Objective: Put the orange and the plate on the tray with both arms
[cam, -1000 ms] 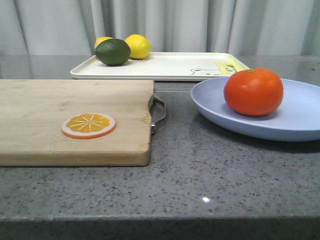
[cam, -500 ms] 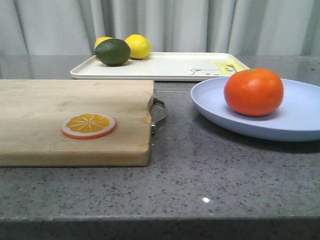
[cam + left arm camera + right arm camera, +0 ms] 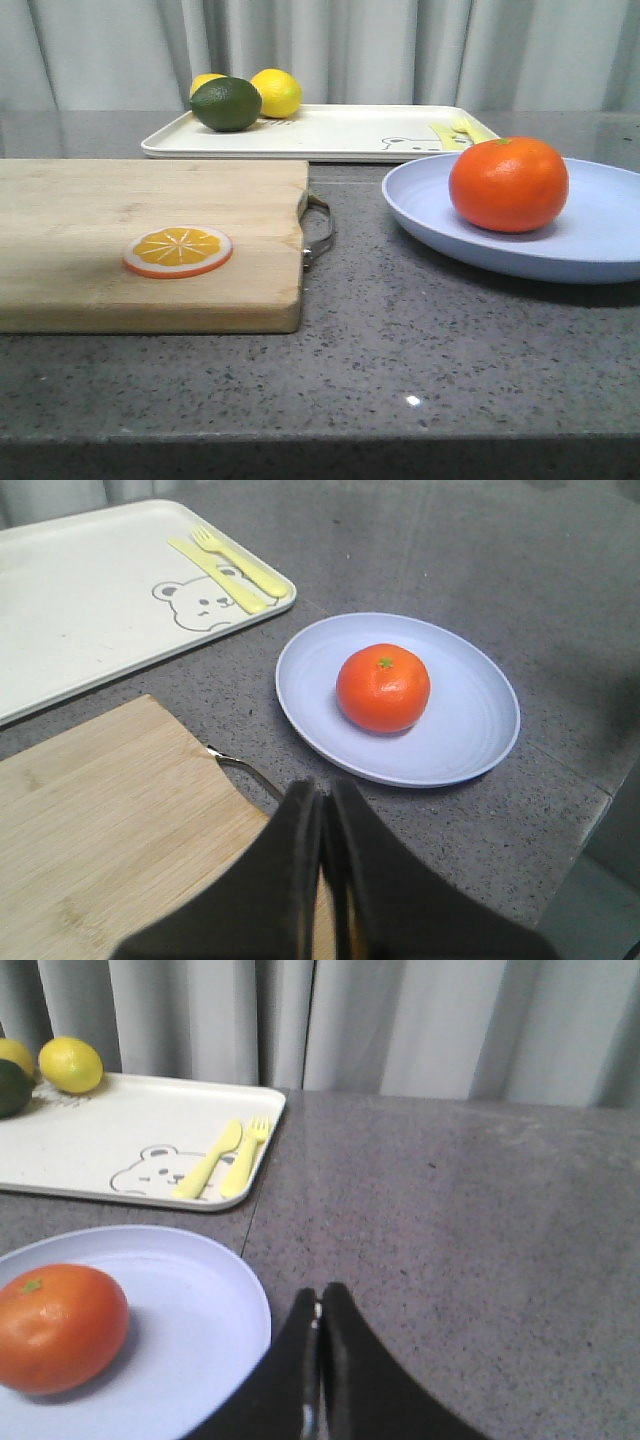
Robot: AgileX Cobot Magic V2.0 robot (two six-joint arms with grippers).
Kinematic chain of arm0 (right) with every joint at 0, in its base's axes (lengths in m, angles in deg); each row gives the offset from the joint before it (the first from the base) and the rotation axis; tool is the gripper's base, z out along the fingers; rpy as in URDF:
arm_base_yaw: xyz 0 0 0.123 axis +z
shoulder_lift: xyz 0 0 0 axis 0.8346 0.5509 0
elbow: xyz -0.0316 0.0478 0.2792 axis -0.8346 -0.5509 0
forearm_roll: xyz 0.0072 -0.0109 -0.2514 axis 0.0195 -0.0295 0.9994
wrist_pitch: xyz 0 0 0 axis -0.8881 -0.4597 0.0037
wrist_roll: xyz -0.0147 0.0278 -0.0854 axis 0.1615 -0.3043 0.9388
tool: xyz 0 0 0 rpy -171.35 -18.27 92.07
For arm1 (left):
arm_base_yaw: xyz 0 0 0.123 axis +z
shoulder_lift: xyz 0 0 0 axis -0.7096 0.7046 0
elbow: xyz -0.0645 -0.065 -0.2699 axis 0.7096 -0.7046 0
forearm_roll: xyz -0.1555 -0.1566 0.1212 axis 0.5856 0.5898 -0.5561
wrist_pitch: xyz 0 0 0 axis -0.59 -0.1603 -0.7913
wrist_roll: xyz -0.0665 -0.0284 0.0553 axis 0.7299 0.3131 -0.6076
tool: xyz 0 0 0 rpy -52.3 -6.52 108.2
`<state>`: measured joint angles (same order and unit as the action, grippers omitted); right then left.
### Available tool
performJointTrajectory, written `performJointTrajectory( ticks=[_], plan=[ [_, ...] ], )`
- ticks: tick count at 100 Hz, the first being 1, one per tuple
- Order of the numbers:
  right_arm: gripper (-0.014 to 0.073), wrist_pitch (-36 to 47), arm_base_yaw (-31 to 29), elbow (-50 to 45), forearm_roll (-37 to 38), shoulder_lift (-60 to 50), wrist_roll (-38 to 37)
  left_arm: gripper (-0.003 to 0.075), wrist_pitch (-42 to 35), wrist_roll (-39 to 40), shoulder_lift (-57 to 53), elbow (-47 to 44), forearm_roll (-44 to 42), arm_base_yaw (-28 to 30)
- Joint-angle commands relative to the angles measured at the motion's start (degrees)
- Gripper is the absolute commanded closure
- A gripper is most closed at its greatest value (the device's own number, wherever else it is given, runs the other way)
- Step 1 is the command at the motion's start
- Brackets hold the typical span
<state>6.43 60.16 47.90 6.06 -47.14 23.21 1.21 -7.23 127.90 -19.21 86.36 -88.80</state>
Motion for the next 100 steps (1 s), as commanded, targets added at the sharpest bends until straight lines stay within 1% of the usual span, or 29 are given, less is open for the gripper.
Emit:
performJointTrajectory(
  ticks=[1, 10, 17, 20, 27, 35, 36, 39, 42, 46, 57, 71, 84, 100],
  plan=[
    [0.0659, 1.41, -0.35, 2.23, 0.0, 2.51, 0.22, 0.0741, -7.3, -0.08, -3.05, -1.4, 0.8, -0.16],
    [0.0647, -1.69, -0.14, 3.68, -0.88, 6.04, 0.22, 0.0741, -8.43, -0.08, -4.87, -3.61, 0.8, -0.16],
    [0.0587, -4.76, -0.09, 5.65, -1.94, 9.54, 0.22, 0.0741, -8.59, -0.08, -5.16, -4.26, 0.8, -0.16],
    [0.055, -6.05, -0.09, 6.51, -2.0, 11.07, 0.22, 0.0741, -8.59, -0.08, -5.16, -4.39, 0.8, -0.16],
    [0.0429, -8.21, -0.09, 8.65, -2.5, 14.99, 0.22, 0.0741, -8.59, -0.08, -5.05, -4.48, 0.8, -0.16],
    [0.0254, -10.91, -0.09, 11.97, -5.28, 19.71, 0.22, 0.0741, -8.98, -0.08, -4.94, -4.48, 0.8, -0.16],
    [0.0254, -11.16, -0.09, 11.97, -5.6, 20.08, 0.22, 0.0741, -8.98, -0.08, -4.94, -4.48, 0.8, -0.16],
    [0.02, -12.3, -0.09, 13.47, -6.93, 21.53, 0.22, 0.074, -9.21, -0.08, -4.94, -4.48, 0.8, -0.16],
    [0.0167, -13.63, -0.09, 14.69, -8.53, 23.18, 0.22, 0.0741, -9.2, -0.08, -4.94, -4.48, 0.8, -0.16],
    [0.0139, -15.99, -0.09, 16.6, -9.99, 25.78, 0.22, 0.0741, -9.2, -0.08, -4.94, -4.48, 0.8, -0.16],
    [0.0137, -22.44, -0.09, 21.26, -13.11, 32.76, 0.22, 0.0741, -9.2, -0.08, -4.94, -4.48, 0.8, -0.16],
    [0.0137, -27.87, -0.16, 26.41, -14.83, 40.04, -0.61, 0.0741, -9.2, -0.08, -4.94, -4.48, 1.26, -0.16],
    [0.0137, -29.47, -0.16, 29.3, -14.83, 44.47, -2.91, 0.0741, -9.2, -0.08, -4.94, -4.48, 1.35, -0.16],
    [0.0137, -29.66, -0.21, 30.07, -14.83, 47.93, -4.13, 0.0741, -9.2, -0.08, -4.94, -4.48, 1.35, -0.16]
  ],
)
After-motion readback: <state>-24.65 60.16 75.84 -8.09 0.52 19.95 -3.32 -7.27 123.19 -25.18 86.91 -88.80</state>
